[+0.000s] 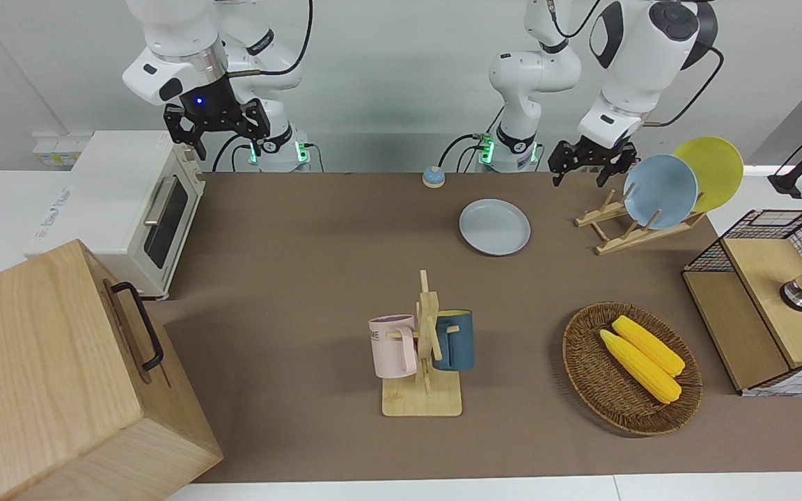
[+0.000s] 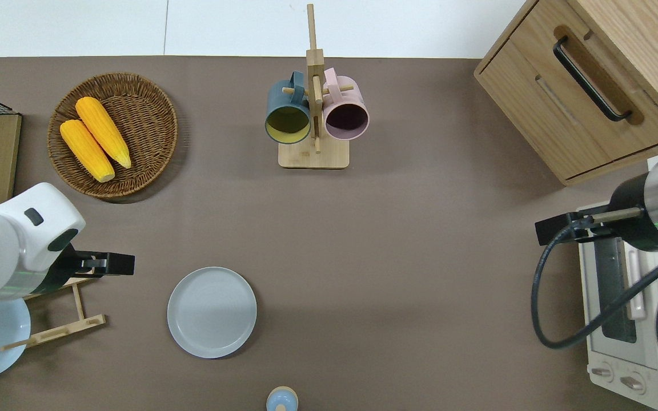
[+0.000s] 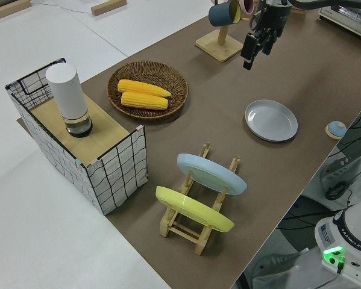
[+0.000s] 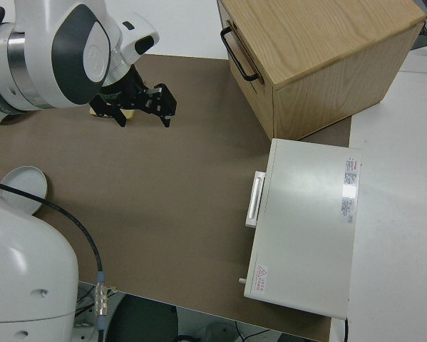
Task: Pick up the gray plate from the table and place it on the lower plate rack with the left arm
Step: 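Lower the left gripper onto the gray plate's rim and grasp it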
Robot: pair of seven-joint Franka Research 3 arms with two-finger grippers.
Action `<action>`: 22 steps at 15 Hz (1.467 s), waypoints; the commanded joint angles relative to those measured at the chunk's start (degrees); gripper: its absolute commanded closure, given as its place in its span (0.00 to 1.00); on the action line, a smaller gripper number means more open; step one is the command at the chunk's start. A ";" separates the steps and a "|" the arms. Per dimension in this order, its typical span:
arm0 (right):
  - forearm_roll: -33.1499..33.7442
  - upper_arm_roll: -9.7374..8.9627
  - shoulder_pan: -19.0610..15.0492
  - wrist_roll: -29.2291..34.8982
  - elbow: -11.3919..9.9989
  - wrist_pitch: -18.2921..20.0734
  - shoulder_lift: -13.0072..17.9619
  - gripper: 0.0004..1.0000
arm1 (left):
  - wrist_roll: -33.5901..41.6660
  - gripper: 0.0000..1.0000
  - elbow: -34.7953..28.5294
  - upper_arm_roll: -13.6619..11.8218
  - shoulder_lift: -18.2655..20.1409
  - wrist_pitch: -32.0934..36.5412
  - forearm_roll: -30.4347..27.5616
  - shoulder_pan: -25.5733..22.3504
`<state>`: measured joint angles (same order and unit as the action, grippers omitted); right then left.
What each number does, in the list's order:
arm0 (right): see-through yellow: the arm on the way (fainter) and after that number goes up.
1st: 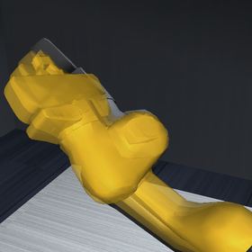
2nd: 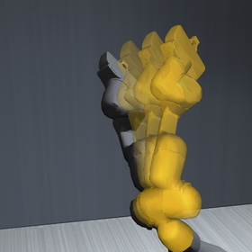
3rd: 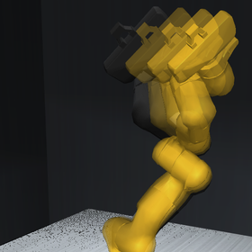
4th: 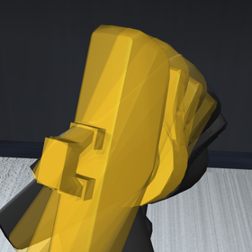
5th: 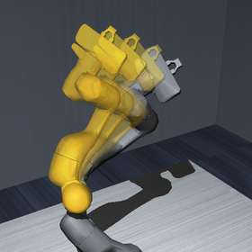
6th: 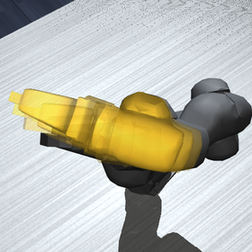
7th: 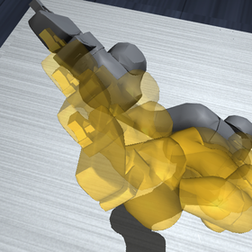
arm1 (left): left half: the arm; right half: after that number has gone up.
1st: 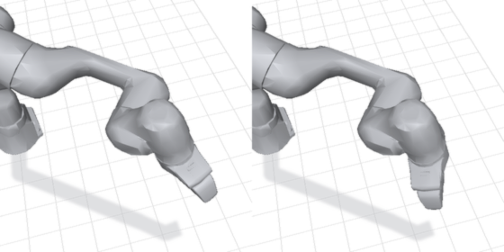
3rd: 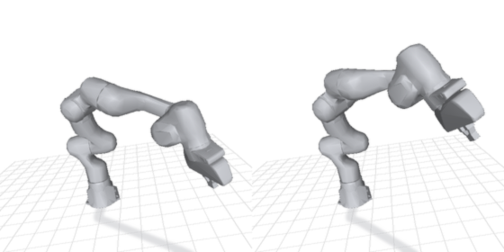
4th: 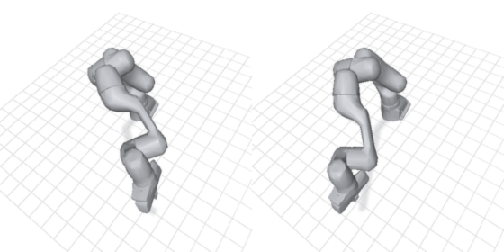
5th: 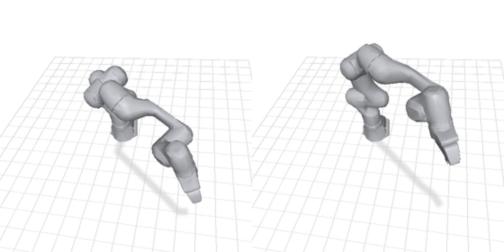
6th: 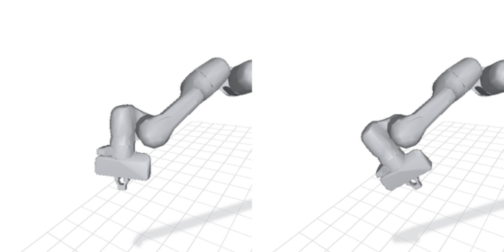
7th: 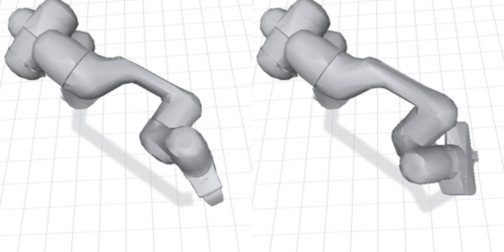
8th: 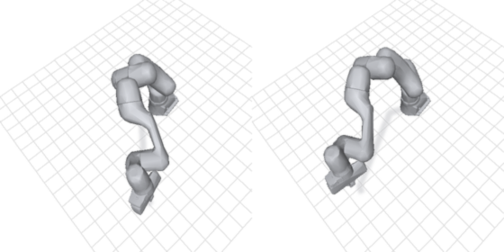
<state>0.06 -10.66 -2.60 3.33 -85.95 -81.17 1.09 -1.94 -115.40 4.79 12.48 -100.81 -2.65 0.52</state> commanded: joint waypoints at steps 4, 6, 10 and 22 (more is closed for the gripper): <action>-0.59 -0.32 -0.56 -0.08 0.35 0.75 0.14 0.01 | -0.78 0.01 -13.17 1.18 4.83 -11.15 -0.69 0.45; -0.59 -0.32 -0.56 -0.08 0.35 0.75 0.14 0.01 | -0.78 0.01 -16.07 1.97 4.83 -14.05 -0.69 0.45; -0.59 -0.32 -0.56 -0.08 0.35 0.75 0.14 0.01 | -0.96 0.01 -20.12 2.85 4.83 -18.36 -0.78 0.45; -0.59 -0.32 -0.56 -0.08 0.35 0.75 0.14 0.01 | -0.96 0.01 -33.39 5.31 2.90 -35.49 -0.78 0.62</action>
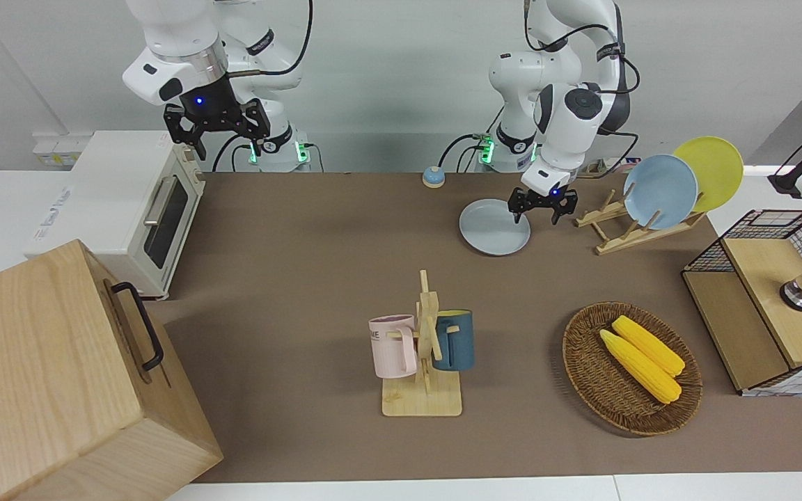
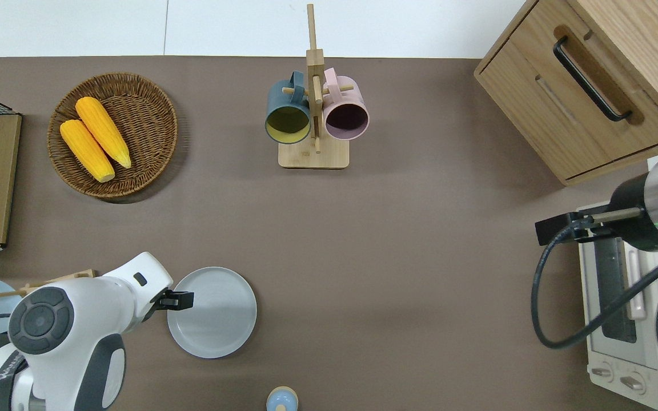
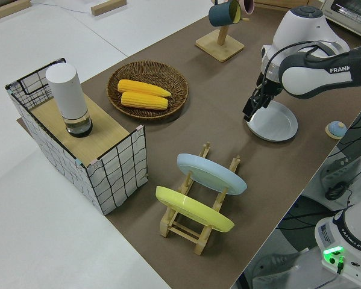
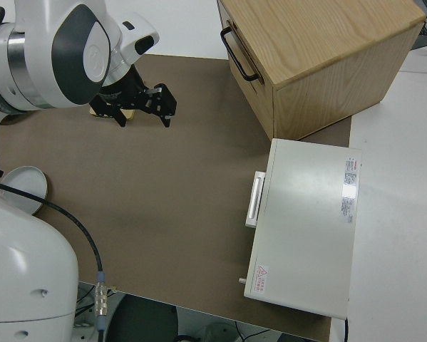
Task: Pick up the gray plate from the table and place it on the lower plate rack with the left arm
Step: 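Lower the left gripper onto the gray plate's rim and grasp it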
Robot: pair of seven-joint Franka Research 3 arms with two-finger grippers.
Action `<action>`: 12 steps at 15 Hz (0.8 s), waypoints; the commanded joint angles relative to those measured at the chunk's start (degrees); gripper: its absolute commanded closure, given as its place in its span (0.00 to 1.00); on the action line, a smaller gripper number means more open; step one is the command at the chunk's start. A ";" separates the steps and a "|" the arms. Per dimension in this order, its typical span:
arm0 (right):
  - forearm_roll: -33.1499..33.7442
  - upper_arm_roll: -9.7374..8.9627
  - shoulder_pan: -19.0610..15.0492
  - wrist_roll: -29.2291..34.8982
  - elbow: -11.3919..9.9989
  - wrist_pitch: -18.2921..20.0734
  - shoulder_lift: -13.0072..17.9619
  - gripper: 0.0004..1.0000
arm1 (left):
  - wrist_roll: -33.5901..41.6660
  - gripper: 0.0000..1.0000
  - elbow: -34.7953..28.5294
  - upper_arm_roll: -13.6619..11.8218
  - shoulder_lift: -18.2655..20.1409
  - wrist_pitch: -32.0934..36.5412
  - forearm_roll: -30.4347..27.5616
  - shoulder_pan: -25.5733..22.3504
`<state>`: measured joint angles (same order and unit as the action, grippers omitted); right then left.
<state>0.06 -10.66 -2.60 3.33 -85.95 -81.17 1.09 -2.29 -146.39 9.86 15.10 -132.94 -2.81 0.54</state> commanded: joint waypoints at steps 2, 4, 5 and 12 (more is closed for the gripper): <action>-0.59 -0.32 -0.56 -0.08 0.35 0.75 0.14 0.01 | -0.61 0.01 -3.63 0.25 -1.21 -6.27 -0.62 1.22; -0.59 -0.32 -0.56 -0.08 0.35 0.75 0.14 0.01 | -0.61 0.01 -4.51 0.25 -2.27 -8.38 -0.62 1.22; -0.59 -0.32 -0.56 -0.08 0.35 0.75 0.14 0.01 | -0.61 0.01 -4.60 0.25 -2.62 -8.91 -0.62 1.22; -0.59 -0.32 -0.56 -0.08 0.35 0.75 0.14 0.01 | -0.52 0.01 -5.04 0.25 -6.93 -12.26 -0.62 2.54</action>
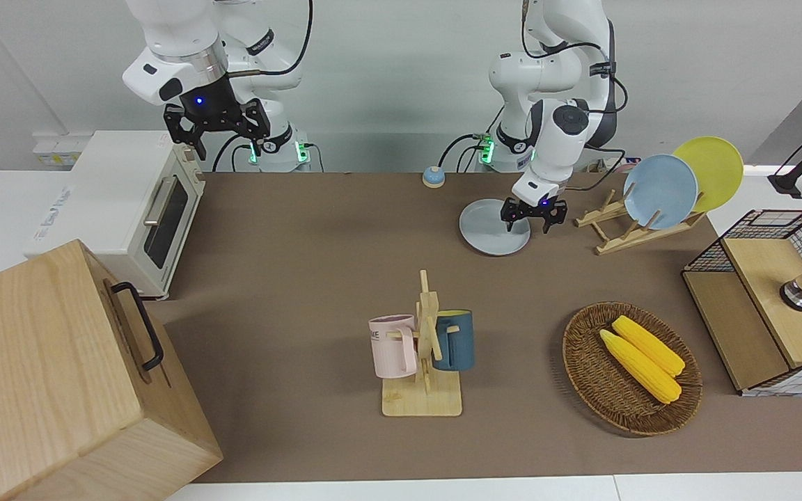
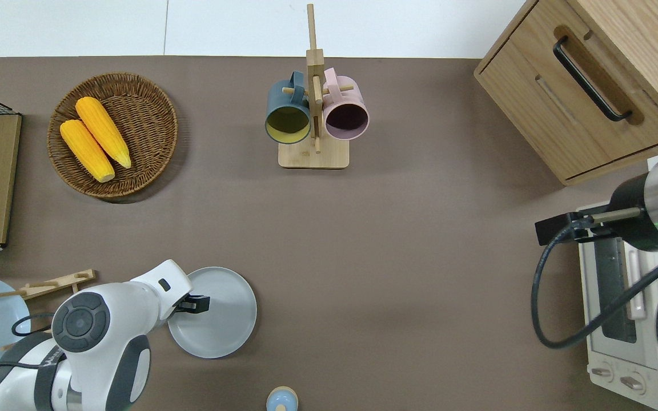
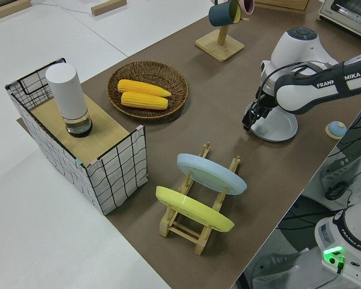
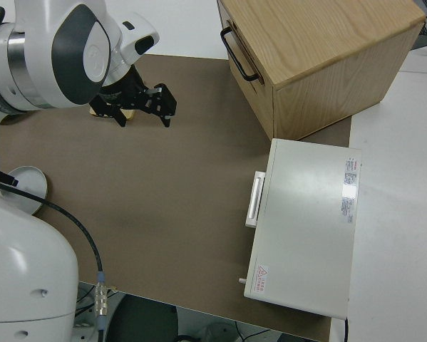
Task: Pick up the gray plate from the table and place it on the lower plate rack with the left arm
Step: 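Lower the left gripper onto the gray plate's rim and grasp it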
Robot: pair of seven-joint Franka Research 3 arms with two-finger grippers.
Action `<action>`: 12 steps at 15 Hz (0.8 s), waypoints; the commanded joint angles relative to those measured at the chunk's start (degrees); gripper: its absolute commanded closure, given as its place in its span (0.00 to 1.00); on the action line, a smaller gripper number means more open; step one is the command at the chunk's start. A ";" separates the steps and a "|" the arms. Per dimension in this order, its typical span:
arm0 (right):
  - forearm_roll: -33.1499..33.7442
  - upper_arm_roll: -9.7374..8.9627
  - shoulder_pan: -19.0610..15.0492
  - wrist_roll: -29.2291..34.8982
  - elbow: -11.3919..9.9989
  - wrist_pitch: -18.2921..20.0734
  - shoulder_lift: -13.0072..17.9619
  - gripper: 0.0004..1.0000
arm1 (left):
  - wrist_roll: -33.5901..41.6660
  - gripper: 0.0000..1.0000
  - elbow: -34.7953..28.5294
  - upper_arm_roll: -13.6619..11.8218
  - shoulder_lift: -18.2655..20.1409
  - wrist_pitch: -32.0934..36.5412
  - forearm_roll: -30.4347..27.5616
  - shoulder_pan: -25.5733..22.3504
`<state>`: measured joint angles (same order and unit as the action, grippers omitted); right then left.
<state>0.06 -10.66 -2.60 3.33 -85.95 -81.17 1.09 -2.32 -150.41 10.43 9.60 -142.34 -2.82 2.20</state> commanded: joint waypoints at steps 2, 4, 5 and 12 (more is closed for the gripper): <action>-0.59 -0.32 -0.56 -0.08 0.35 0.75 0.14 0.01 | -0.49 0.02 -0.94 -0.24 -1.78 -2.85 -0.61 1.75; -0.59 -0.32 -0.56 -0.08 0.35 0.75 0.14 0.01 | -0.49 0.12 -1.03 -0.24 -1.78 -2.85 -0.61 1.76; -0.59 -0.32 -0.56 -0.08 0.35 0.75 0.14 0.01 | -0.49 0.32 -1.03 -0.15 -1.86 -2.85 -0.61 1.76; -0.59 -0.32 -0.56 -0.08 0.35 0.75 0.14 0.01 | -0.40 1.00 -1.03 -0.15 -1.78 -2.59 -0.44 3.34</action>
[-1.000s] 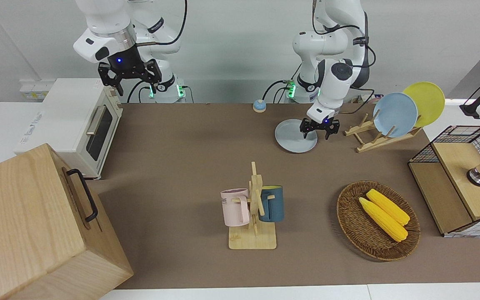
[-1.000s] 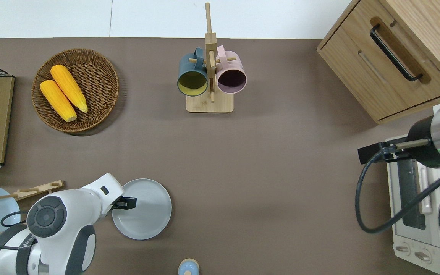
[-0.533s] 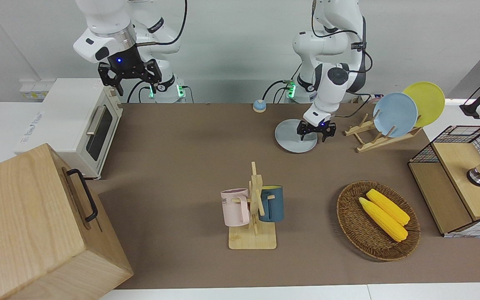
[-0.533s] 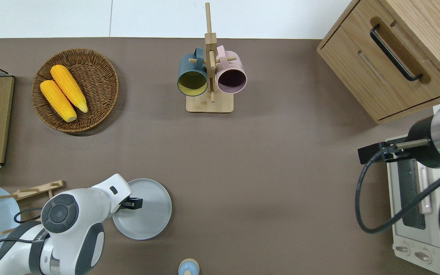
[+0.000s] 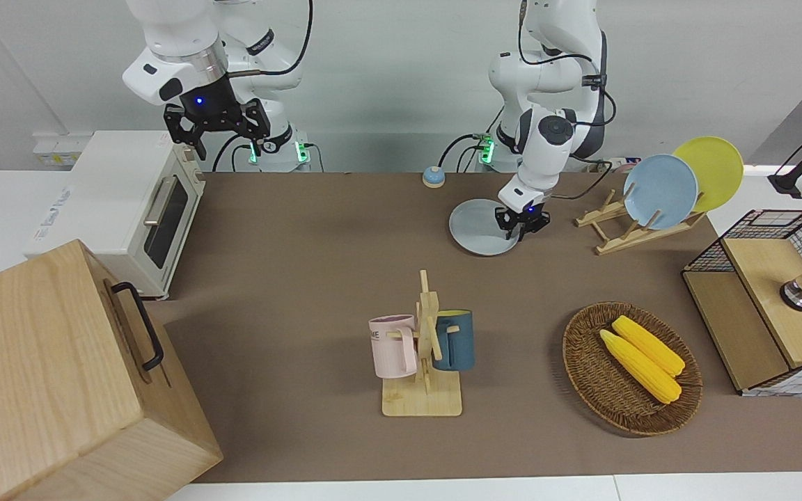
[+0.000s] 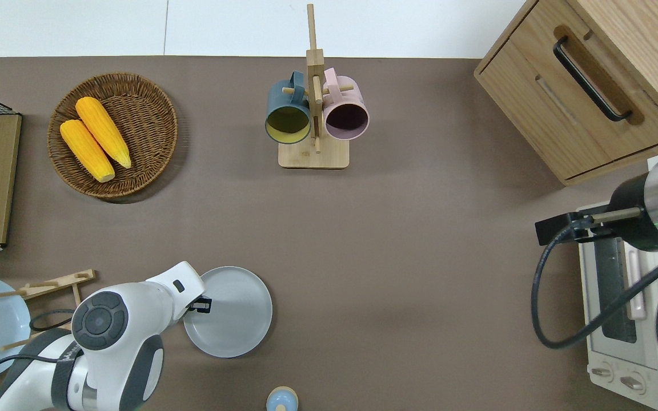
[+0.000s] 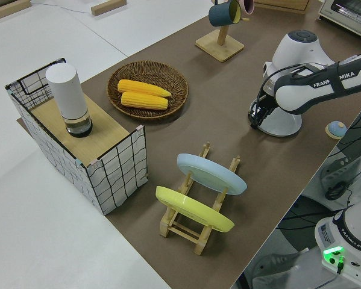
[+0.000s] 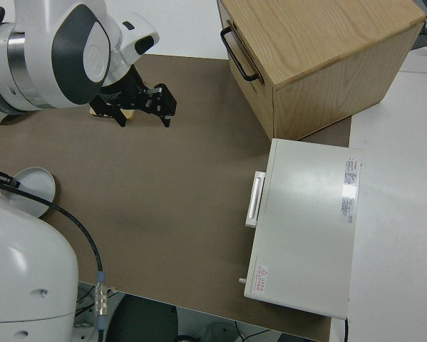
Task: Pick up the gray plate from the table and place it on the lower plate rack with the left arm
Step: 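Lift the gray plate with the left gripper and tilt it upright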
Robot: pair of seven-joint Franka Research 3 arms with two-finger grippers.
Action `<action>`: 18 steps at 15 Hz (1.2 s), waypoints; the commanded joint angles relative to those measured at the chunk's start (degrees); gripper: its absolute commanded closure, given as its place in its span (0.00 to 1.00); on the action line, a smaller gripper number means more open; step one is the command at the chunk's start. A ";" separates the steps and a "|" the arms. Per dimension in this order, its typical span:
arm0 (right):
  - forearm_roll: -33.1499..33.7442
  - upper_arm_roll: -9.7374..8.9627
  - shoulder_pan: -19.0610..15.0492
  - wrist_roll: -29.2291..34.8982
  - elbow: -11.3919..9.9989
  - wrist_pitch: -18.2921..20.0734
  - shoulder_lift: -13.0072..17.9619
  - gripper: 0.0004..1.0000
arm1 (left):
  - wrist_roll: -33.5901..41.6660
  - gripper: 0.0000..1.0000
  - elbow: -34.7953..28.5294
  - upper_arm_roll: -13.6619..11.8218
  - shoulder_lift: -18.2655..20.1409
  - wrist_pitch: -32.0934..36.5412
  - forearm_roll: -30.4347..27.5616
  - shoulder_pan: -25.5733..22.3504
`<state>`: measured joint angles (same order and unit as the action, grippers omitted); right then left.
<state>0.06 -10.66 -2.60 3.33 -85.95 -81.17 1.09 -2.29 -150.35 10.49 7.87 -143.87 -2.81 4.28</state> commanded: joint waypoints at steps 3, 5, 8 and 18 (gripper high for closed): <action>-0.59 -0.32 -0.56 -0.08 0.35 0.75 0.14 0.01 | -0.44 1.00 -1.00 -0.21 0.13 -0.62 -0.44 1.17; -0.59 -0.33 -0.56 -0.08 0.35 0.75 0.14 0.01 | -0.35 1.00 -0.82 -0.21 0.39 -0.18 -0.44 0.91; -0.59 -0.32 -0.56 -0.08 0.35 0.75 0.14 0.01 | -0.52 1.00 -0.29 -0.47 1.09 1.66 -0.44 0.56; -0.59 -0.33 -0.56 -0.08 0.35 0.75 0.14 0.01 | -0.44 1.00 6.38 -1.78 5.75 16.24 -0.53 0.12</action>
<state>0.06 -10.66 -2.60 3.33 -85.95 -81.17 1.09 -2.28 -145.15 9.54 11.42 -131.94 -3.26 4.74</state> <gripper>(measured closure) 0.009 0.956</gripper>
